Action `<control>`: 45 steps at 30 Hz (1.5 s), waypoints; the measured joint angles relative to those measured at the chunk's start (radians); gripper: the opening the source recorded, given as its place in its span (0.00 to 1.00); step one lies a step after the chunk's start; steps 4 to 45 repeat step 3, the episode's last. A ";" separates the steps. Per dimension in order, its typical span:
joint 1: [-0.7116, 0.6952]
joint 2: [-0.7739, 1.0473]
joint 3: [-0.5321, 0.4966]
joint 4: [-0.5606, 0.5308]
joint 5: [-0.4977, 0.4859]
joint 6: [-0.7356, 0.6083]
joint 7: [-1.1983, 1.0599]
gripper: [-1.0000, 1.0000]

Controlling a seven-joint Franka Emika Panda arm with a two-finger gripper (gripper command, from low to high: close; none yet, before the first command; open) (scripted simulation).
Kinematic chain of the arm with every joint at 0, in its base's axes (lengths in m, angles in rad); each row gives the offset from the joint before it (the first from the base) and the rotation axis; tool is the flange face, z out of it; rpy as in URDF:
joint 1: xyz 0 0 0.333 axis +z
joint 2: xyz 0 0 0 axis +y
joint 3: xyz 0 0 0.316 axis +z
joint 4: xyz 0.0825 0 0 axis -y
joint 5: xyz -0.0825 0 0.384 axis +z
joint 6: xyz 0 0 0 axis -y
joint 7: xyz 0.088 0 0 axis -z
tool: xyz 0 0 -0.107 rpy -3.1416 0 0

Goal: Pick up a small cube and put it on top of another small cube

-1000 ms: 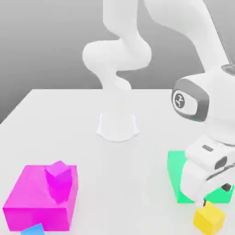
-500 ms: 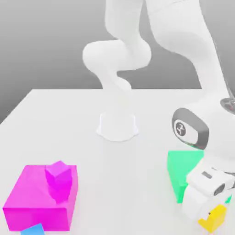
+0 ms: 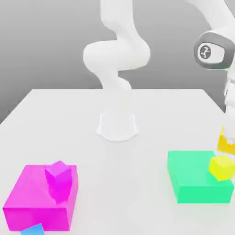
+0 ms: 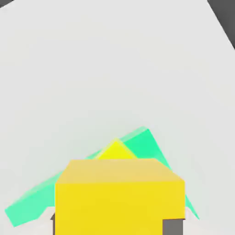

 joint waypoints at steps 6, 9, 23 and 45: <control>0.001 0.026 -0.002 -0.006 -0.017 0.031 0.012 1.00; 0.001 0.026 -0.002 -0.006 -0.017 0.031 0.012 1.00; 0.001 0.026 -0.002 -0.006 -0.017 0.031 0.012 1.00; 0.001 0.026 -0.002 -0.006 -0.017 0.031 0.012 1.00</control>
